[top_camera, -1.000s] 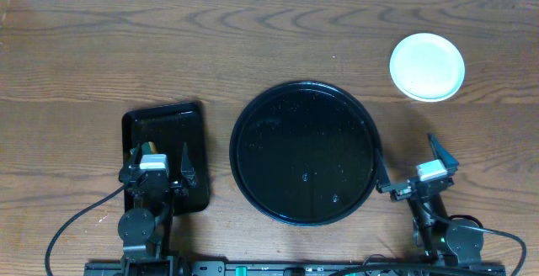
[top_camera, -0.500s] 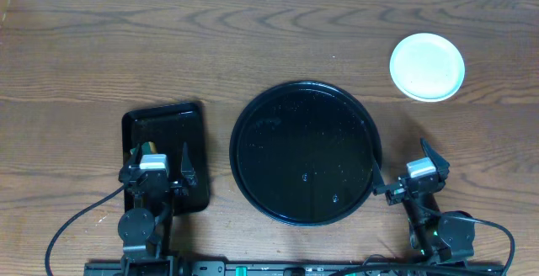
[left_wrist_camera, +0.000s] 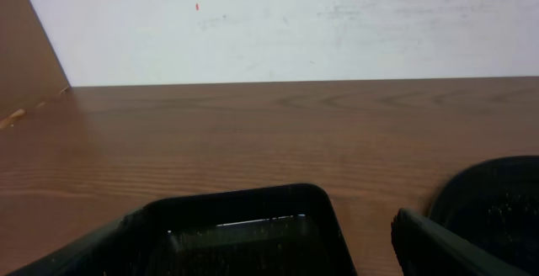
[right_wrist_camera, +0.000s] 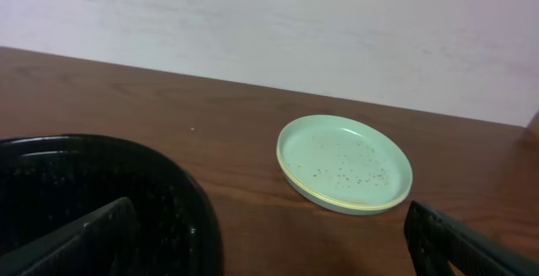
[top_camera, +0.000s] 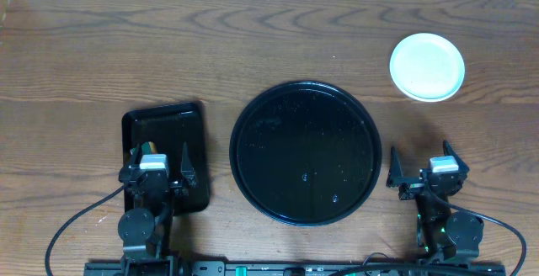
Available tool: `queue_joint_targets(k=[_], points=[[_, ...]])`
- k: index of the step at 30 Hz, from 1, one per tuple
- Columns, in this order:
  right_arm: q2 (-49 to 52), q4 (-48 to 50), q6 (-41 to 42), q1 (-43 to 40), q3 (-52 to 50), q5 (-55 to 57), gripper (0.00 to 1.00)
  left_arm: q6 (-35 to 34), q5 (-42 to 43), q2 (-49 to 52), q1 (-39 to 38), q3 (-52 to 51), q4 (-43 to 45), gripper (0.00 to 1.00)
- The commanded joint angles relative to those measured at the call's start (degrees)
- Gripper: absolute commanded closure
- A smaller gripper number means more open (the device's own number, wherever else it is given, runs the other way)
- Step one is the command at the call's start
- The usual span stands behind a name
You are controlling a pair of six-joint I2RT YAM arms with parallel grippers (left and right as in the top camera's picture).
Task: Clean dirty plates on tray and stack at the side
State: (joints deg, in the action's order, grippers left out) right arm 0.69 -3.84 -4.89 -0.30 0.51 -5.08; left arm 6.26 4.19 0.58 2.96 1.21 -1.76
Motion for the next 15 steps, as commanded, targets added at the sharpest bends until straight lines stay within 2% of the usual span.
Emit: queue_joint_targets(k=[1,11,15], points=[[-0.37,-0.24,2.03,-0.59,-0.2,0.39,0.01,0.57,1.2,-0.35,0.24,-0.98,-1.88,0.1],[-0.37,-0.26,2.1,-0.04,-0.2,1.44,0.01,0.57,1.2,-0.35,0.24,-0.98,-1.88,0.1],[-0.37,-0.35,7.91,-0.07,-0.2,7.15,0.01,0.57,1.2,-0.35,0.24,-0.98,-1.88,0.1]])
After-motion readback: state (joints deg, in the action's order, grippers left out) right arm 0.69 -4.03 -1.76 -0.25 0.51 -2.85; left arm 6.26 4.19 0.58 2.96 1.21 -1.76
